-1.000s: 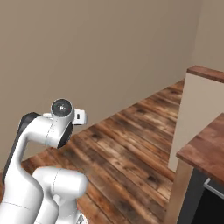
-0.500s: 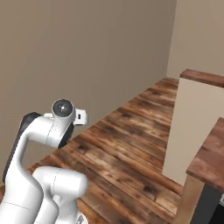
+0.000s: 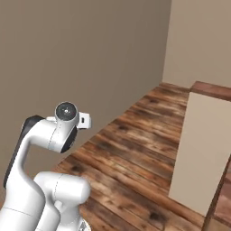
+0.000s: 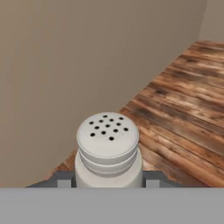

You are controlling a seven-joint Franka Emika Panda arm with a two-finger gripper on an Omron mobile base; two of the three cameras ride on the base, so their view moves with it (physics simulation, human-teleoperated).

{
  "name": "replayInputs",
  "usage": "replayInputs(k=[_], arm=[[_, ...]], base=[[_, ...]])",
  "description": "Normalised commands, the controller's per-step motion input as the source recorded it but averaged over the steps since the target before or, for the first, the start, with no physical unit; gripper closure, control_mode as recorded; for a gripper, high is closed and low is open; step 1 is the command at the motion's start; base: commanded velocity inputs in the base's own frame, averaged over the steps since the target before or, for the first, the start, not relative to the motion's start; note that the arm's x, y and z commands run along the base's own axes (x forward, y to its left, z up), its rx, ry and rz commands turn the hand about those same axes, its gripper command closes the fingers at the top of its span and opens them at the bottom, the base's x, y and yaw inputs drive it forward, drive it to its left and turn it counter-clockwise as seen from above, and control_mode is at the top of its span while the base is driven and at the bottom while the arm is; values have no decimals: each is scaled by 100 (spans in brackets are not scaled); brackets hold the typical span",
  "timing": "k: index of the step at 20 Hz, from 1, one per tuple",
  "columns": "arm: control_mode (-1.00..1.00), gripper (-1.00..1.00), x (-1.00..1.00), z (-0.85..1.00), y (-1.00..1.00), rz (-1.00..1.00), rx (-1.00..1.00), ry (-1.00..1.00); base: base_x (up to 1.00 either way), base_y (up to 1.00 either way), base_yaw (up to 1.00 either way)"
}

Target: Move the shaker and shaker from the cabinet to the dining counter.

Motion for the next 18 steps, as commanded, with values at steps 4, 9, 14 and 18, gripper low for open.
replayInputs(k=[4, 9, 14, 18], arm=[[100, 100, 0, 0, 0, 0, 0, 0], [100, 100, 0, 0, 0, 0, 0, 0], [100, 100, 0, 0, 0, 0, 0, 0], [100, 100, 0, 0, 0, 0, 0, 0]], base=[[90, 26, -15], [93, 22, -12], [91, 22, -15], [89, 20, -17]])
